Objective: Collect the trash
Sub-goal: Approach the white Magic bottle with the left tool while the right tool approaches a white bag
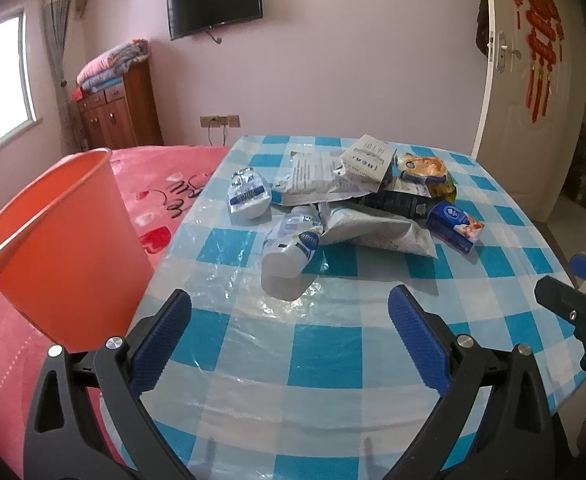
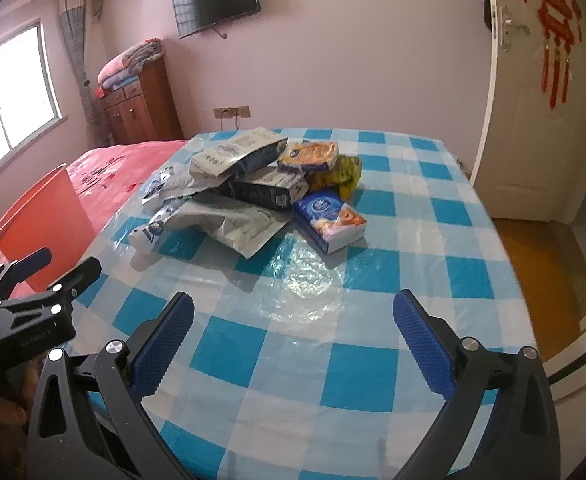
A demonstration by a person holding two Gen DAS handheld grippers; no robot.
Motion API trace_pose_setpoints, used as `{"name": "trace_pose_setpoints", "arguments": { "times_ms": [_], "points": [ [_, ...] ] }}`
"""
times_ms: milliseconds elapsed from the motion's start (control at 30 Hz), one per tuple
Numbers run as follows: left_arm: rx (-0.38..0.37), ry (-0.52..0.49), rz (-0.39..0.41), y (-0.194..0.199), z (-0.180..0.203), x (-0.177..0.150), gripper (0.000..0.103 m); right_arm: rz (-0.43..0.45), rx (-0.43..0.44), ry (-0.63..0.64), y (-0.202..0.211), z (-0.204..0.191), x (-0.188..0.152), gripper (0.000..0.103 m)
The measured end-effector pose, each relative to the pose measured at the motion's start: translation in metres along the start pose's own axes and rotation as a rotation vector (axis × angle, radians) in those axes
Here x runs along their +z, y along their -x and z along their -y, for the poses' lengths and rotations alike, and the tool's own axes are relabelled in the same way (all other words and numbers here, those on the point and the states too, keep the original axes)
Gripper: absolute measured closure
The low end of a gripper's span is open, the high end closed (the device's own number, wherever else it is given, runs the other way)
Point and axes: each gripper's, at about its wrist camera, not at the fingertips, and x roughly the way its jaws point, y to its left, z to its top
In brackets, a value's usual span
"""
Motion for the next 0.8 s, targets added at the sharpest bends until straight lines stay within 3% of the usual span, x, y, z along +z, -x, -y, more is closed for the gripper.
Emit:
{"name": "trace_pose_setpoints", "arguments": {
  "times_ms": [333, 800],
  "points": [
    [-0.032, -0.02, -0.009, -0.025, -0.009, 0.013, 0.004, -0.053, 0.046, -0.02, -0.026, 0.012, -0.004, 0.004],
    [-0.075, -0.071, -0.092, -0.087, -0.016, 0.033, 0.004, -0.093, 0.052, -0.073, -0.06, 0.049, 0.008, 0.004]
  ]
}}
